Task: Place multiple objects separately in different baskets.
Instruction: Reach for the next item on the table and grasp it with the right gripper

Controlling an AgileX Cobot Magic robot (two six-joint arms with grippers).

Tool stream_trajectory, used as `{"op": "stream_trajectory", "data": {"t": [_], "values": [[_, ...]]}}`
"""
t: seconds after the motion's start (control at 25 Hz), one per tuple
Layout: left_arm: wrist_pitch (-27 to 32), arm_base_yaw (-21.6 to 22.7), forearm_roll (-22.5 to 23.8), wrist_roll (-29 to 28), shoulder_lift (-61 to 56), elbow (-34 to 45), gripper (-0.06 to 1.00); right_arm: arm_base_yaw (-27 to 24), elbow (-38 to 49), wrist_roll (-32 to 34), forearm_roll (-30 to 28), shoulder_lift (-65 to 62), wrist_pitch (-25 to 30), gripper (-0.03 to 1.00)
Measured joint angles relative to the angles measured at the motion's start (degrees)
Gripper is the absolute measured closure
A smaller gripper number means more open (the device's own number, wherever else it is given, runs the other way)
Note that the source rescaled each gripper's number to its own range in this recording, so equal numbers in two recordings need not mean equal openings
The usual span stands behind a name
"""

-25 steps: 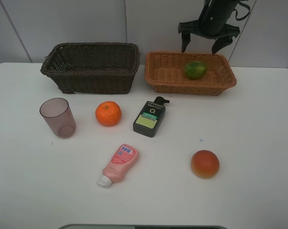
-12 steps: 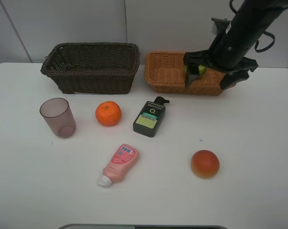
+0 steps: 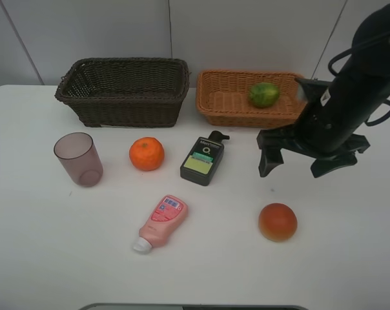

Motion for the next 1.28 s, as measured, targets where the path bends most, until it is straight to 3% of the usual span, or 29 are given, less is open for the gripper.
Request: {"op": "stream_trajectory", "data": {"t": [0.4, 0.84, 1.28], "values": [[0.0, 0.0, 0.0, 0.0, 0.0, 0.0, -0.02, 4.0, 10.28, 10.57, -2.58, -0.3, -9.22, -0.03], [0.0, 0.0, 0.0, 0.0, 0.0, 0.0, -0.02, 3.97, 12.51, 15.55, -5.72, 1.83, -14.14, -0.03], [0.0, 0.0, 0.0, 0.0, 0.0, 0.0, -0.02, 6.18, 12.51, 16.0, -4.88, 6.15, -18.4, -0.03]]}}
